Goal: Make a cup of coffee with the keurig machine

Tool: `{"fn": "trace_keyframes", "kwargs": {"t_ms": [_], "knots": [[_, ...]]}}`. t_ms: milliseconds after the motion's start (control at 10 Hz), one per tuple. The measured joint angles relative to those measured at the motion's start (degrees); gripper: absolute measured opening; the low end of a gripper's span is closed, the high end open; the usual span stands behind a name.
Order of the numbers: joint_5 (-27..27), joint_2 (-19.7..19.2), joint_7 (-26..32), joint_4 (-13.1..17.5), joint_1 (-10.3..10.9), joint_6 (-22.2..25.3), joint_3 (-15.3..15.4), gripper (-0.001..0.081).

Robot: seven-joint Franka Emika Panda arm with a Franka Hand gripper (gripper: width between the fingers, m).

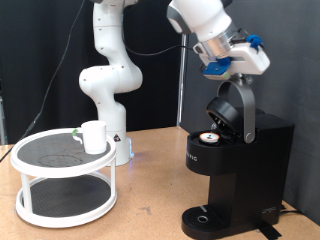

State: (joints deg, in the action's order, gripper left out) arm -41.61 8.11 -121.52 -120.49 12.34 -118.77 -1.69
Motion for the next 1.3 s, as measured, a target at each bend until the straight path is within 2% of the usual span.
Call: {"fn": "trace_keyframes", "kwargs": {"t_ms": [400,900,1300], "knots": [[2.87,0.23,2.09,-2.24,-2.20,1.24,-1.72,0.0000],[4.22,0.54,3.70,-3.67,-3.34,1.93,-2.48,0.0000],[7.69,1.18,4.46,-6.57,-4.29,-0.01,-2.58,0.0000]]}}
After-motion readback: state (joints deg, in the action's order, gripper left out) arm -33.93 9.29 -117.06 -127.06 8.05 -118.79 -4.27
